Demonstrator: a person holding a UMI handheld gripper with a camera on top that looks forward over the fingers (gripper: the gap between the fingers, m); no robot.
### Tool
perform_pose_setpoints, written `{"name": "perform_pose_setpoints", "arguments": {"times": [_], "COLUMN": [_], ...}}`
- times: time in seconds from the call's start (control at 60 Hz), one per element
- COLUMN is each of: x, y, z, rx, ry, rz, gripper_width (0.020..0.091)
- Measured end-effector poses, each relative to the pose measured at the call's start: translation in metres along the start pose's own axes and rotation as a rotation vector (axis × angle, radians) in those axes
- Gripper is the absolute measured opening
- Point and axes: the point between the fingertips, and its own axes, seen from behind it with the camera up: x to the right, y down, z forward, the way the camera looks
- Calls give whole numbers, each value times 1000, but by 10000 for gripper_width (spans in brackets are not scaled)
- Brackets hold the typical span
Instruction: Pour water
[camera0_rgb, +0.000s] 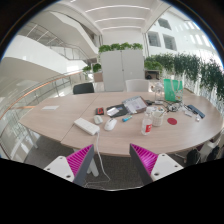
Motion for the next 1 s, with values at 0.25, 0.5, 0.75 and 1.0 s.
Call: {"name": "perform_pose_setpoints", "arguments": {"times": [0.25, 0.5, 0.75, 1.0], "x": [-26, 39, 147, 208], "y": [13, 5, -24, -34], "z": [21, 70, 175, 278], "rx": [31, 101, 176, 205], "ry": [20, 89, 182, 189], "rz": [-20, -16, -41, -20], "gripper_width": [828, 829, 831, 828]}}
